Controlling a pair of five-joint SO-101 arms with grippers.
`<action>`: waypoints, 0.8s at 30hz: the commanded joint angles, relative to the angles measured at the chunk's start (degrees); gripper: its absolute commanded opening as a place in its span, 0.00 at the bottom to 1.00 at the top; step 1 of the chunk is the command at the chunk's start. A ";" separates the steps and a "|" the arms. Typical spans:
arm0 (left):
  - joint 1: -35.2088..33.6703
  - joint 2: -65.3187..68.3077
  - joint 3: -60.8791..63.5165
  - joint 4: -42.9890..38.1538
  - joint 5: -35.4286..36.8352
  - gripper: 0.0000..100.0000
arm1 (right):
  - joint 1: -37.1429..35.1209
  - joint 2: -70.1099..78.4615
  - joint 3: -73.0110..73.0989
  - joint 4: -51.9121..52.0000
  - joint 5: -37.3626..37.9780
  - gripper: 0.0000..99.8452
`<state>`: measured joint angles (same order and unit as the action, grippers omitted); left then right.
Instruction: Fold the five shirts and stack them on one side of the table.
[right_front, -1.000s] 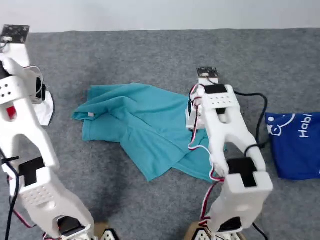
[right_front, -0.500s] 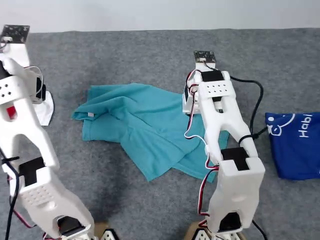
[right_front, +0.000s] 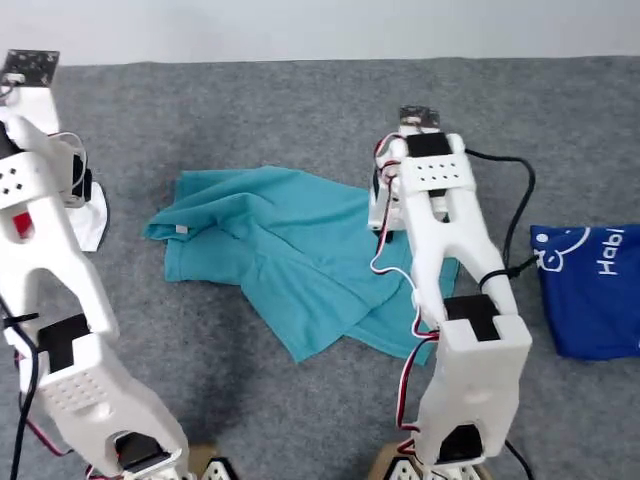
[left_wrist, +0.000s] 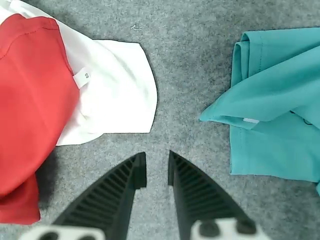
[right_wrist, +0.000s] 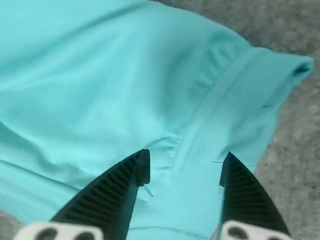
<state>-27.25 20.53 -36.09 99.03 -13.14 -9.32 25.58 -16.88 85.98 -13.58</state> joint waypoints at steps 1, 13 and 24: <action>-0.35 -3.69 -0.13 1.41 -0.35 0.08 | 1.54 -2.51 -2.73 -0.22 -0.44 0.24; -0.18 -3.78 -0.13 1.41 -0.35 0.08 | 1.63 7.52 -2.90 -4.97 -0.44 0.24; -0.18 -3.87 4.00 1.41 -0.35 0.08 | 5.14 7.52 -6.86 -6.20 3.60 0.07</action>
<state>-27.25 20.53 -32.40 99.03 -13.14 -6.07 33.93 -19.08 80.18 -10.86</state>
